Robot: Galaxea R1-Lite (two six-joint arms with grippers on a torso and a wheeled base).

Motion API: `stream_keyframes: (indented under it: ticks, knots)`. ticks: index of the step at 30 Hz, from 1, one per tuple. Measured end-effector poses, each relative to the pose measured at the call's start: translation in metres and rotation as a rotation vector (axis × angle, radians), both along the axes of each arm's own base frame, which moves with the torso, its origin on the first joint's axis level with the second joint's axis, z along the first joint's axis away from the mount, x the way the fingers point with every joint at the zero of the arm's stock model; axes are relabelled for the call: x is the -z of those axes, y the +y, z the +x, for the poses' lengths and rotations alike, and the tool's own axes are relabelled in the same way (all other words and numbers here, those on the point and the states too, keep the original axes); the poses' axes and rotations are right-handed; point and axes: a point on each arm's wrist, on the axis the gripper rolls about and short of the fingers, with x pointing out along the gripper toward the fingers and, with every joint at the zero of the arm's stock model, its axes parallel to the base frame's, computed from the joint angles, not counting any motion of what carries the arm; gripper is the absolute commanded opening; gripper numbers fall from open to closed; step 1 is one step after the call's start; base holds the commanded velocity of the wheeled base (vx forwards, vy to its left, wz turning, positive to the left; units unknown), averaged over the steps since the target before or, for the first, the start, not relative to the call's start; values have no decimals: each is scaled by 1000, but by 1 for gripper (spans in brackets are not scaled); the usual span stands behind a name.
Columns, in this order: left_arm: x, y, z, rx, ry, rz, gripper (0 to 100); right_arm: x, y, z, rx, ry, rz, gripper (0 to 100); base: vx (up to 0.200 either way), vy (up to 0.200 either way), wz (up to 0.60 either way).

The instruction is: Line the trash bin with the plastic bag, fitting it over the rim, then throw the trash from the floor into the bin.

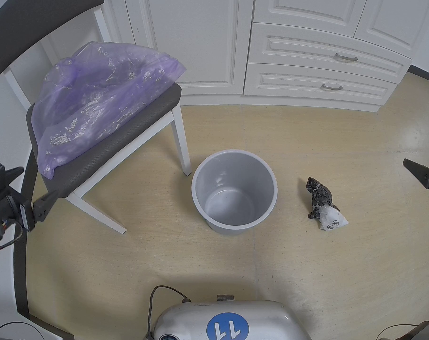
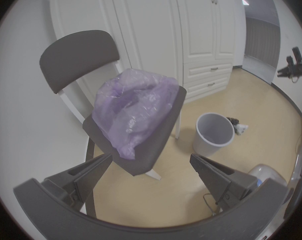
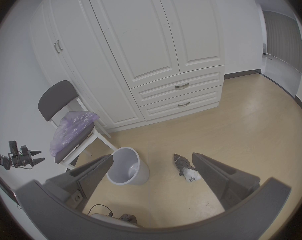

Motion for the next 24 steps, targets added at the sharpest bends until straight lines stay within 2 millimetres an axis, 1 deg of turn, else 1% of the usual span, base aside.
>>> stream_keyframes:
  ticks: [3, 6, 17, 24]
  knots:
    - [9, -1, 0, -2, 26, 46, 100, 1, 1, -1, -4, 1, -1, 100, 0, 0, 0]
    - [14, 1, 5, -66, 39, 85, 100, 1, 1, -1, -8, 2, -1, 100, 0, 0, 0]
    - [27, 7, 49, -211, 13, 127, 100, 2, 2, -1, -17, 6, 0, 100, 0, 0, 0]
    - [34, 13, 66, -266, 0, 132, 100, 2, 2, -2, -18, 2, -2, 100, 0, 0, 0]
